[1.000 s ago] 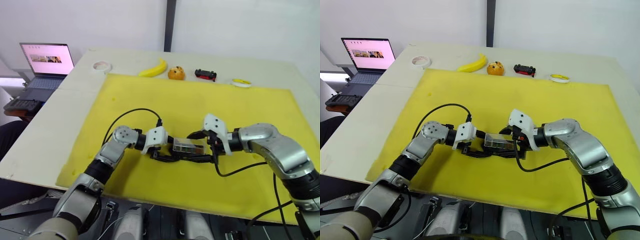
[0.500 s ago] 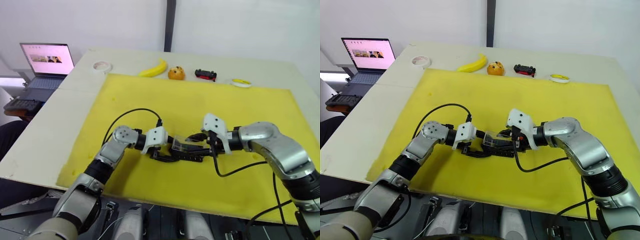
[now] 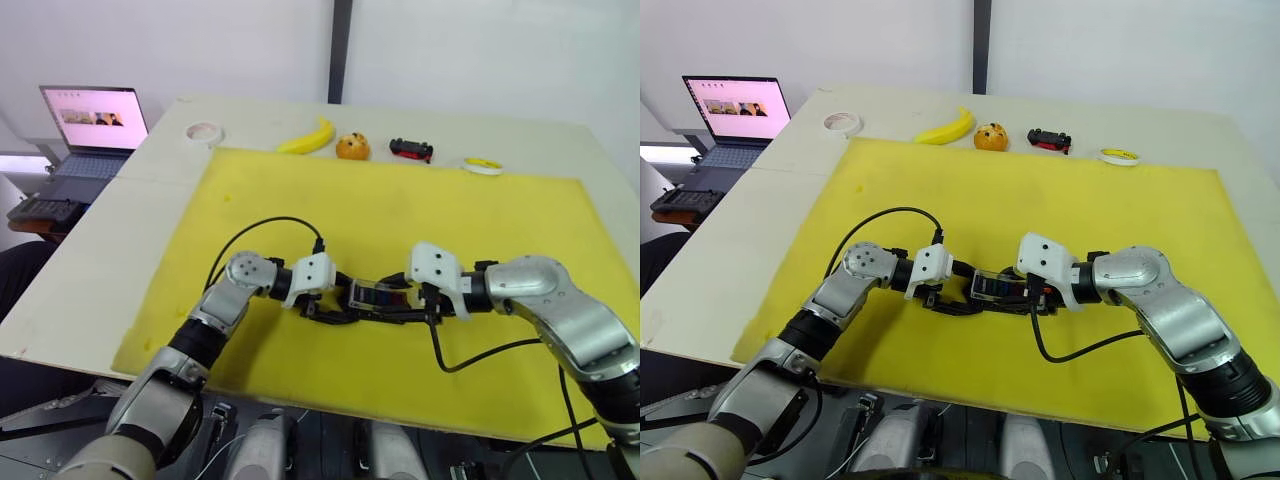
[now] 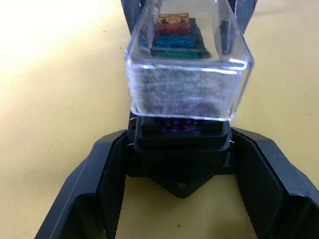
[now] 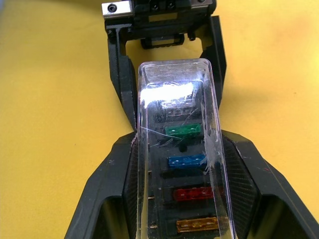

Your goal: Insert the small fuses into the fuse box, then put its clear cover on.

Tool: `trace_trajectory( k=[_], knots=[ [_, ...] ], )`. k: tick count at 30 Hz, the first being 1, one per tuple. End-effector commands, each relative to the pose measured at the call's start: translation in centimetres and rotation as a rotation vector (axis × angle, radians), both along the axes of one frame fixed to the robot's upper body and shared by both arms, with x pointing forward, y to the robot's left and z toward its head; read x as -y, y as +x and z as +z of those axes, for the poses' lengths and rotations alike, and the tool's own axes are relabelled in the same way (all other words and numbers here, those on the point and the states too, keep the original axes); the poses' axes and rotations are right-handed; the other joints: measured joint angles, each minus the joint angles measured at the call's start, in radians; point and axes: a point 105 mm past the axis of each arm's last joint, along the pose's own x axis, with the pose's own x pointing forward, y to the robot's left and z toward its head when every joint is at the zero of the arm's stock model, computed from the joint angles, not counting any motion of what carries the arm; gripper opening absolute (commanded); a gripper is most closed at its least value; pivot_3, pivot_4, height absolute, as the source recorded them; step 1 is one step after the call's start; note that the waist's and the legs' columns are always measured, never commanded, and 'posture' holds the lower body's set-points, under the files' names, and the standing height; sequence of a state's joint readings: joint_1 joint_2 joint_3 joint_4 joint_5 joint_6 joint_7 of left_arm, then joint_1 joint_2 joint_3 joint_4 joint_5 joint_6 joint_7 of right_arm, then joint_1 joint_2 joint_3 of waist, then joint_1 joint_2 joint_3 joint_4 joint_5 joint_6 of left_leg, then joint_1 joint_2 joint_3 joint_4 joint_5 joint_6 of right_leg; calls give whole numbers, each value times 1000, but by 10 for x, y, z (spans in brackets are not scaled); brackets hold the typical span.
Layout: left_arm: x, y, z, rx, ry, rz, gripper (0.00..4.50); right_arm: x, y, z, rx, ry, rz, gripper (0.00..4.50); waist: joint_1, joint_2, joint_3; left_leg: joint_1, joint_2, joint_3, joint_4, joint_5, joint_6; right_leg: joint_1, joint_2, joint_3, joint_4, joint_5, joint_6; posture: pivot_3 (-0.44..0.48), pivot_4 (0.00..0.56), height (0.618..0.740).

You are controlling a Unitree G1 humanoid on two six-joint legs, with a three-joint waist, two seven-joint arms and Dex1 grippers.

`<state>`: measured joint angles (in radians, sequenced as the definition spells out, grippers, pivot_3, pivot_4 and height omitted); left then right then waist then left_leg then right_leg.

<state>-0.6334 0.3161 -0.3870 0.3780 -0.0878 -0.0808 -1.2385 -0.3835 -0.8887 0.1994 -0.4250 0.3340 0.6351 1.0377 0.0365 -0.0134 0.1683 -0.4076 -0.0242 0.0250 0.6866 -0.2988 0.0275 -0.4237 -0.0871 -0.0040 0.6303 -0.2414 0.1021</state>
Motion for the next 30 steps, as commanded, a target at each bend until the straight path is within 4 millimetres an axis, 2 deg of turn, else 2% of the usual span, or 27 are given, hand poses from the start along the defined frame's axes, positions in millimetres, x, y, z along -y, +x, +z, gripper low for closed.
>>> trace_trajectory(
  k=[1,10,30],
  knots=[
    [0,1,2,22,3,1,2587,-1,2,1,5,-40,15,1723,0,0,0,0,0,0,0,0,0,0,0,0,0,0,0,0,150,740],
    [0,-2,0,25,4,-5,2587,0,5,-4,-97,-80,-39,1723,1,0,0,0,0,0,0,0,0,0,0,0,0,0,0,0,150,740],
    [1,-1,0,19,-4,-1,2587,-2,-4,-12,-58,-95,-43,1723,1,0,0,0,0,0,0,0,0,0,0,0,0,0,0,0,150,740]
  ],
)
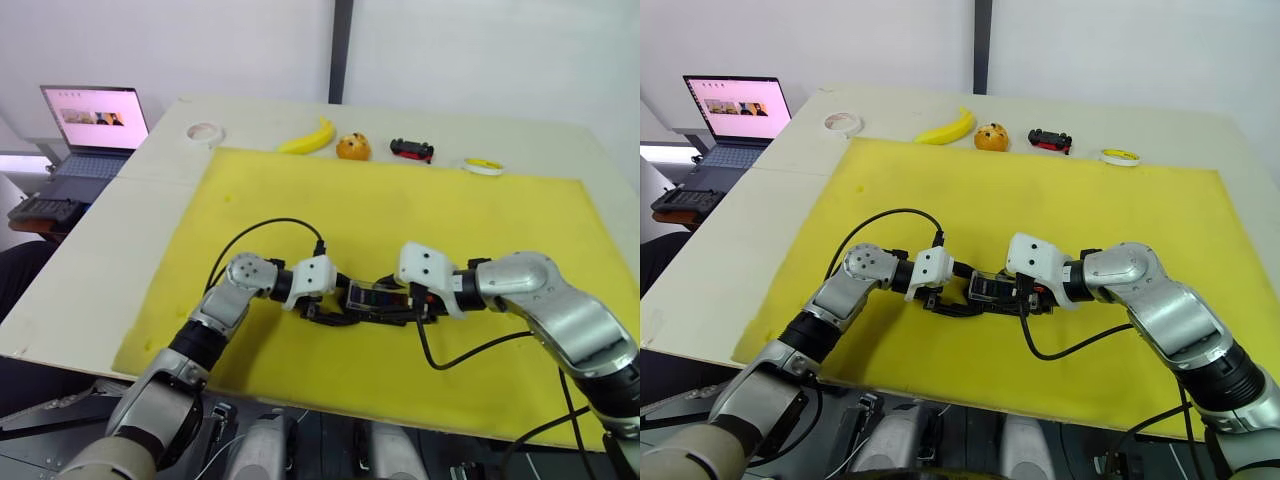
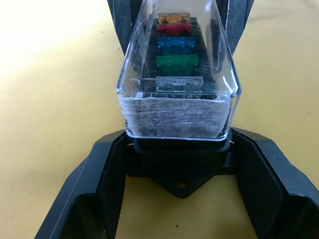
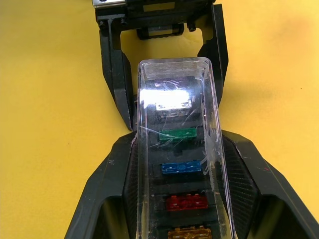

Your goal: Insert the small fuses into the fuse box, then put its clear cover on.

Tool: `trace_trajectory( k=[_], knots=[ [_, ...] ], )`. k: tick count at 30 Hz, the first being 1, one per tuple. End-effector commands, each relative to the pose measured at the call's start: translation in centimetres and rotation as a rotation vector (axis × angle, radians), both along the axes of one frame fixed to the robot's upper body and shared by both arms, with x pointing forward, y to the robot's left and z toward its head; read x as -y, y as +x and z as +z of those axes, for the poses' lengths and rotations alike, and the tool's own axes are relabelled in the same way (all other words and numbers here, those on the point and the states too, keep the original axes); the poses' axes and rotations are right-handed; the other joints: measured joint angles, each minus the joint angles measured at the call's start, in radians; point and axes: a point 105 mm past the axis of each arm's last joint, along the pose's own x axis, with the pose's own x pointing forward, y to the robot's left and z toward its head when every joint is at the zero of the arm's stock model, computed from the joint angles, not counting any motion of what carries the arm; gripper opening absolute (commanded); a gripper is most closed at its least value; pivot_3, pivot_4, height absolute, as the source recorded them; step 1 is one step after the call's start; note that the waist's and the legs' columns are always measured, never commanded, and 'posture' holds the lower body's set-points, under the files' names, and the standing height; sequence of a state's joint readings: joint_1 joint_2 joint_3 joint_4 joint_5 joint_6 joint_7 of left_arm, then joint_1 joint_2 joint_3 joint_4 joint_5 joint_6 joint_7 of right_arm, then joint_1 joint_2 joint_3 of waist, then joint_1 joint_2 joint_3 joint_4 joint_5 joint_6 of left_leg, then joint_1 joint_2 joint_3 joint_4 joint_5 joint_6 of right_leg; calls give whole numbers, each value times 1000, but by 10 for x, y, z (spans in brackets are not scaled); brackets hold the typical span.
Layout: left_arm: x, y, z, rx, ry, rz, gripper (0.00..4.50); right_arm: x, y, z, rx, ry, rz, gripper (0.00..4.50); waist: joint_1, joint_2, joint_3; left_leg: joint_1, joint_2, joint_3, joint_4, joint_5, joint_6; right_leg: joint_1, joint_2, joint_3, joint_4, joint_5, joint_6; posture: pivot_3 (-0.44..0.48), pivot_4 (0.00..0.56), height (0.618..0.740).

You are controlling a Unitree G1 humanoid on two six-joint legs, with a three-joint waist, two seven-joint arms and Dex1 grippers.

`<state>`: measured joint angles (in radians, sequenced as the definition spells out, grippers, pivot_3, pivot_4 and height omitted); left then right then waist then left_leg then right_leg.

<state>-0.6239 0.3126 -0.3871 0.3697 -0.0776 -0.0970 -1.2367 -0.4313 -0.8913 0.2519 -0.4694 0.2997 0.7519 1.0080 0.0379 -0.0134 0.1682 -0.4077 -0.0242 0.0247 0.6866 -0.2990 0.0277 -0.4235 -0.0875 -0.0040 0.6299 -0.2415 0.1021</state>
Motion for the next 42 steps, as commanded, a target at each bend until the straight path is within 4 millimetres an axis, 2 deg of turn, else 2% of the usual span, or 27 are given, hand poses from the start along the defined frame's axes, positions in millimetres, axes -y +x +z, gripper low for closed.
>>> trace_trajectory(
  k=[1,5,7,8,9,12,22,26,30,32,35,40,42],
  knots=[
    [0,1,1,3,-2,6,2587,3,-5,-9,-42,-27,-9,1723,0,0,0,0,0,0,0,0,0,0,0,0,0,0,0,0,150,740],
    [0,1,1,3,-2,6,2587,3,-5,-6,-45,-15,-11,1723,0,0,0,0,0,0,0,0,0,0,0,0,0,0,0,0,150,740],
    [0,0,1,3,-2,6,2587,2,-4,-1,-34,2,-5,2792,1,0,0,0,0,0,0,0,0,0,0,0,0,0,0,0,150,740],
    [0,0,1,2,-1,6,2587,1,-3,4,-19,15,-2,3165,1,0,0,0,0,0,0,0,0,0,0,0,0,0,0,0,150,740],
    [0,0,0,1,-1,5,2587,0,-1,11,0,27,0,3254,-1,0,0,0,0,0,0,0,0,0,0,0,0,0,0,0,150,740],
    [0,-1,0,-1,-1,2,2587,-1,0,22,19,47,5,3254,-2,0,0,0,0,0,0,0,0,0,0,0,0,0,0,0,150,740],
    [2,-2,1,-4,-7,-8,2587,0,0,26,31,55,5,3254,-1,0,0,0,0,0,0,0,0,0,0,0,0,0,0,0,150,740],
    [1,-1,1,-1,-6,-5,2587,-2,-4,37,47,97,31,3254,-1,0,0,0,0,0,0,0,0,0,0,0,0,0,0,0,150,740],
    [1,-1,1,-1,-5,-3,2587,-2,-1,59,80,256,28,3254,-1,0,0,0,0,0,0,0,0,0,0,0,0,0,0,0,150,740],
    [0,-1,1,-3,-5,-1,2587,-1,1,62,79,373,5,3254,0,0,0,0,0,0,0,0,0,0,0,0,0,0,0,0,150,740],
    [0,-2,0,-5,-3,-1,2587,0,-2,52,41,460,4,2416,0,-1,0,0,0,0,0,0,0,0,0,0,0,0,0,0,150,740],
    [0,-1,1,-10,-2,-2,2587,-3,0,34,34,501,-14,29,-2,0,0,0,0,0,0,0,0,0,0,0,1,0,0,0,150,740],
    [-1,-1,1,-11,0,-2,2587,-3,2,25,29,478,-24,29,-2,0,0,0,0,0,0,0,0,0,1,0,1,0,0,0,150,740]
  ],
)
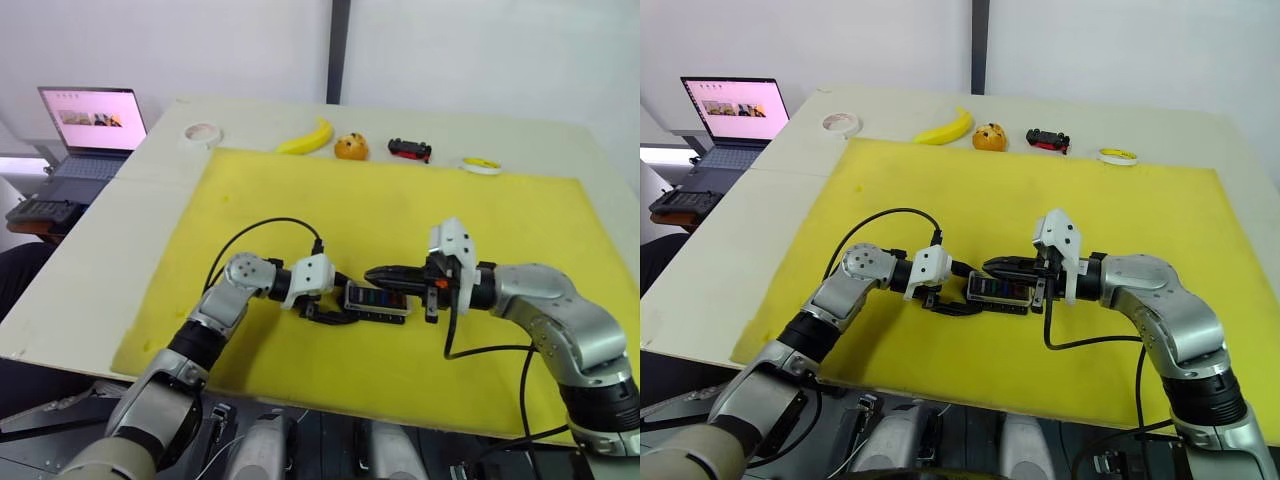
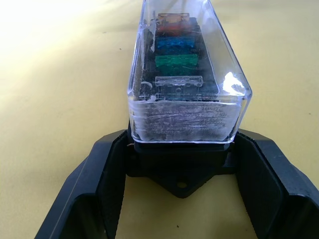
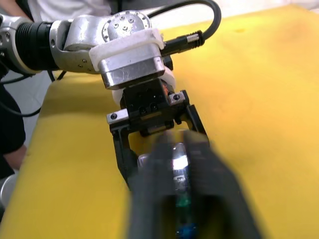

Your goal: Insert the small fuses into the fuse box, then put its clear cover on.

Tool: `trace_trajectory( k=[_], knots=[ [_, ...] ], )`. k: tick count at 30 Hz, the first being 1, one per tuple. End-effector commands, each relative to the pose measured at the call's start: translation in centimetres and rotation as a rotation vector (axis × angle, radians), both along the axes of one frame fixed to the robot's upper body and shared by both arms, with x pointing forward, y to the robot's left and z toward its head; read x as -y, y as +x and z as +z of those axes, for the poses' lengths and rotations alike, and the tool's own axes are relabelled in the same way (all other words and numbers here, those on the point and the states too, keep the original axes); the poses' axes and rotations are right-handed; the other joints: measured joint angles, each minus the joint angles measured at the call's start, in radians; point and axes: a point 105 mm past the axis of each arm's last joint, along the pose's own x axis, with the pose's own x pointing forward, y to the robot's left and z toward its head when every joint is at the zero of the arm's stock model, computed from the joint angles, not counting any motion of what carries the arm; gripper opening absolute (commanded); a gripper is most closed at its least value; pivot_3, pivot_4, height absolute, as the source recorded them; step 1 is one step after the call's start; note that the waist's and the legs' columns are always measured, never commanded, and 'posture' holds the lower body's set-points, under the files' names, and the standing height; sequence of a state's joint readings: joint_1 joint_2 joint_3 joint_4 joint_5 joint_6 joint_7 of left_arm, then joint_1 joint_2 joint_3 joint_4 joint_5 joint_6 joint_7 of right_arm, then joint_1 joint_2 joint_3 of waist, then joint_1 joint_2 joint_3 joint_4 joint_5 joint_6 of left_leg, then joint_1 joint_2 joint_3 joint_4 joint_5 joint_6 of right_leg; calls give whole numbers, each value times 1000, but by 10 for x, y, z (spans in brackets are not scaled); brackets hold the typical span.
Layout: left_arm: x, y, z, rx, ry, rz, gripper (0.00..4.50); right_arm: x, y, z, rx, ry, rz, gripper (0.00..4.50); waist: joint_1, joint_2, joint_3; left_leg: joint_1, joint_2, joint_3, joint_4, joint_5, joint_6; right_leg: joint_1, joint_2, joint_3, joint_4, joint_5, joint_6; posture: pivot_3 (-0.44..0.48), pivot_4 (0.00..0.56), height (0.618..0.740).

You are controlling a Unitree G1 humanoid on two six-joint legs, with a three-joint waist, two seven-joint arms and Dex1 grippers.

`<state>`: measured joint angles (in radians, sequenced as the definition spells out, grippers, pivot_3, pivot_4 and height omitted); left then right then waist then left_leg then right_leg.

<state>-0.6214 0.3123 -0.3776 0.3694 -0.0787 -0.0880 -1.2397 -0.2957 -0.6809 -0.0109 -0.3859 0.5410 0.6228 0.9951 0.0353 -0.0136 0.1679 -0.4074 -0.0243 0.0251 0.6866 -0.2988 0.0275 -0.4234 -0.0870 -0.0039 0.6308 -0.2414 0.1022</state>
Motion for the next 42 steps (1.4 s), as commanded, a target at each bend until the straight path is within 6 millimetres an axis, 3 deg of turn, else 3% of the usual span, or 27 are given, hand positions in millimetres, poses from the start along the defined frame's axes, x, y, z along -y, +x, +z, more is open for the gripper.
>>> trace_trajectory(
  k=[1,4,10,13,18,24,30,42],
  knots=[
    [1,-2,1,-3,4,-11,2587,0,2,-3,41,-20,-8,29,1,0,0,0,0,0,0,0,0,0,0,0,0,0,0,0,150,740],
    [1,-2,1,-3,5,-12,2587,1,3,-12,26,-47,-21,29,1,0,0,0,0,0,0,0,0,0,0,0,0,0,0,0,150,740],
    [1,-3,1,-1,8,-17,2587,14,8,-53,-59,-208,-93,29,0,0,0,0,0,0,0,0,0,0,1,0,0,0,0,0,150,740],
    [1,-3,1,1,9,-19,2587,16,3,-63,-114,-224,-98,29,0,0,-3,1,0,0,0,0,0,2,1,0,0,0,0,0,150,740],
    [1,-3,1,2,11,-20,2587,17,-1,-64,-123,-209,-107,29,0,0,-3,2,0,0,0,0,0,3,1,0,-1,0,0,0,150,740],
    [1,-4,1,5,12,-20,2587,31,-5,-78,-212,-254,-158,29,0,0,-5,4,1,0,0,0,1,5,1,0,-1,0,0,0,150,740],
    [1,-4,2,10,11,-24,2587,25,-6,-83,-295,-300,-167,29,-2,0,-6,16,2,-1,-3,-1,1,17,-1,0,-5,-1,-1,0,150,740],
    [3,-3,2,10,9,-25,2587,13,-4,-81,-226,-338,-162,29,-23,-2,-14,16,3,-2,-3,-1,1,17,-3,1,-6,-2,-4,0,150,740]
  ],
)
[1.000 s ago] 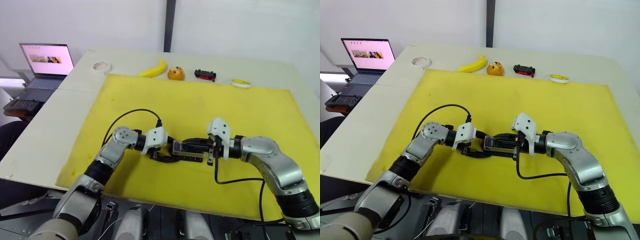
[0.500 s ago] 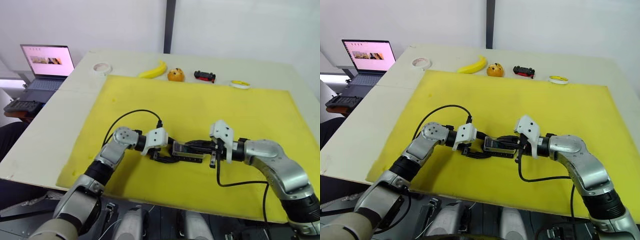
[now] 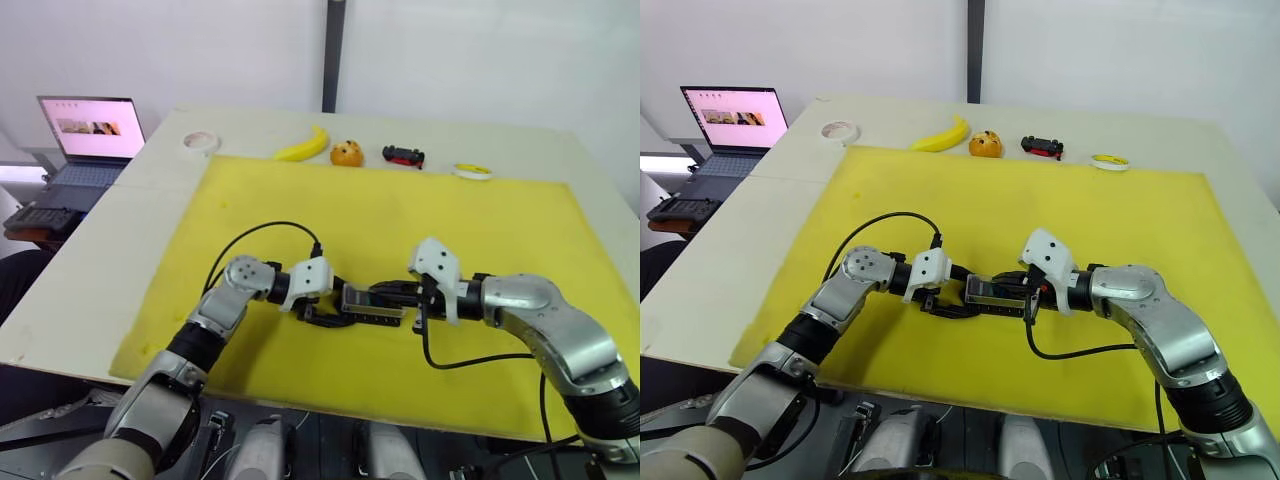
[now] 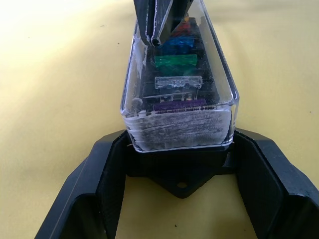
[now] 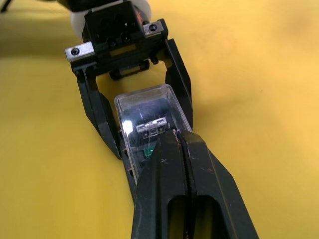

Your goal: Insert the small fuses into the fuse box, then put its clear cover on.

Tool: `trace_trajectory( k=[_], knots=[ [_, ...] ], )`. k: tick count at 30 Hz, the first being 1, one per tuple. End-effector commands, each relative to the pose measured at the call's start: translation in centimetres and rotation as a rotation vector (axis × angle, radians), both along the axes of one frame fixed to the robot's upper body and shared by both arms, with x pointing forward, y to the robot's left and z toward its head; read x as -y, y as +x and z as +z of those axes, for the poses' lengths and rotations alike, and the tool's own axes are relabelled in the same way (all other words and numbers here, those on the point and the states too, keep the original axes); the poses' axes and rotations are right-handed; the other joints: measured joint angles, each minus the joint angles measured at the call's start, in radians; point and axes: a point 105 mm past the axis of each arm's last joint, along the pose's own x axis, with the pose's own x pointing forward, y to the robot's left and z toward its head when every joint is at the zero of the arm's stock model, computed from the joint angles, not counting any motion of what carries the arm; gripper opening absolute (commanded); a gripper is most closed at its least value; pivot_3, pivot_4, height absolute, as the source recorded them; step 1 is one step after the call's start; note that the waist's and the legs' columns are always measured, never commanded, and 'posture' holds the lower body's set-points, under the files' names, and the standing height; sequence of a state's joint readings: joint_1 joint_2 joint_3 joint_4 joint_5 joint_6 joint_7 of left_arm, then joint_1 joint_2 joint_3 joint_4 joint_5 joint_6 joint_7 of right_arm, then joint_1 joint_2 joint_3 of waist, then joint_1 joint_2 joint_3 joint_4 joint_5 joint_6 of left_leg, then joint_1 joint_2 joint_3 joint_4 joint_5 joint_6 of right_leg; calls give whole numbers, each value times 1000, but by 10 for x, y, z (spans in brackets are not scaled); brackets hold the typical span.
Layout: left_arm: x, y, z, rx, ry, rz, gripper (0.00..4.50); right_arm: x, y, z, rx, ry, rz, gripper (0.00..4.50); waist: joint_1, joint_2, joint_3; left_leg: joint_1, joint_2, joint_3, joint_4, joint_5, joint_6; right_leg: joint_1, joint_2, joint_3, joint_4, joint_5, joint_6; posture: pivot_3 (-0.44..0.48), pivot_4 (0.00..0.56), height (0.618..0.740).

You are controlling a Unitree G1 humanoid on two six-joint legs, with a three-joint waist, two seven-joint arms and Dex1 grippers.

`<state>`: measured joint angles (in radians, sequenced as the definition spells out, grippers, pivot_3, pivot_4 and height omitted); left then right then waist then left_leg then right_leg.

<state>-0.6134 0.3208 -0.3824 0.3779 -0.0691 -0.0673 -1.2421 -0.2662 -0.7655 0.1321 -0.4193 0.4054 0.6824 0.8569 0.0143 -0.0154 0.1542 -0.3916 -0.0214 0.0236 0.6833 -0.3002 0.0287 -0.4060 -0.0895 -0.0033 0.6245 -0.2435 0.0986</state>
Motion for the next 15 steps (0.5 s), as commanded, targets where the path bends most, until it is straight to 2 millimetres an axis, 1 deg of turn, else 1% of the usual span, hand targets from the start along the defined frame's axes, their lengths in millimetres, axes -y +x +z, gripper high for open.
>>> trace_trajectory(
  k=[1,3,6,8,11,12,13,14,15],
  knots=[
    [7,-3,9,39,-19,-41,2587,5,-7,-42,-178,-85,-56,29,-2,0,-1,0,0,0,0,0,0,0,0,0,0,0,0,0,150,740],
    [9,-3,10,40,-22,-43,2587,2,-8,-47,-193,-120,-39,29,-3,0,-2,0,0,0,0,0,0,0,-1,0,0,0,0,0,150,740],
    [11,-2,10,41,-26,-43,2587,9,-12,-60,-232,-187,-49,29,-2,0,-5,0,0,0,0,0,0,0,-1,0,0,0,-1,0,150,740],
    [10,-2,10,41,-26,-42,2587,12,-13,-60,-226,-185,-59,29,-2,-1,-9,0,0,-1,-1,0,0,0,-1,0,-2,0,-1,0,150,740],
    [8,-1,9,41,-21,-35,2587,9,-11,-41,-178,-86,-67,29,0,-1,-12,0,0,-1,-2,-1,0,2,-2,0,-5,-1,-1,0,150,740],
    [6,0,8,40,-18,-31,2587,4,-8,-24,-110,-27,-54,29,0,-1,-12,0,0,-1,-2,-1,0,2,-2,0,-6,-1,-1,0,150,740],
    [6,0,8,40,-16,-29,2587,1,-7,-12,-61,11,-45,29,0,-1,-12,-1,0,-1,-2,-1,1,2,-3,0,-7,-1,-1,0,150,740],
    [5,0,7,40,-13,-26,2587,0,-6,7,-1,69,-41,29,-1,-1,-12,-1,-1,-1,-2,-1,1,1,-3,0,-7,-1,-1,0,150,740],
    [4,0,6,40,-11,-24,2587,0,-6,20,35,105,-40,29,-2,0,-12,-2,-1,-1,-2,-1,1,1,-3,0,-7,-1,-1,0,150,740]
  ],
)
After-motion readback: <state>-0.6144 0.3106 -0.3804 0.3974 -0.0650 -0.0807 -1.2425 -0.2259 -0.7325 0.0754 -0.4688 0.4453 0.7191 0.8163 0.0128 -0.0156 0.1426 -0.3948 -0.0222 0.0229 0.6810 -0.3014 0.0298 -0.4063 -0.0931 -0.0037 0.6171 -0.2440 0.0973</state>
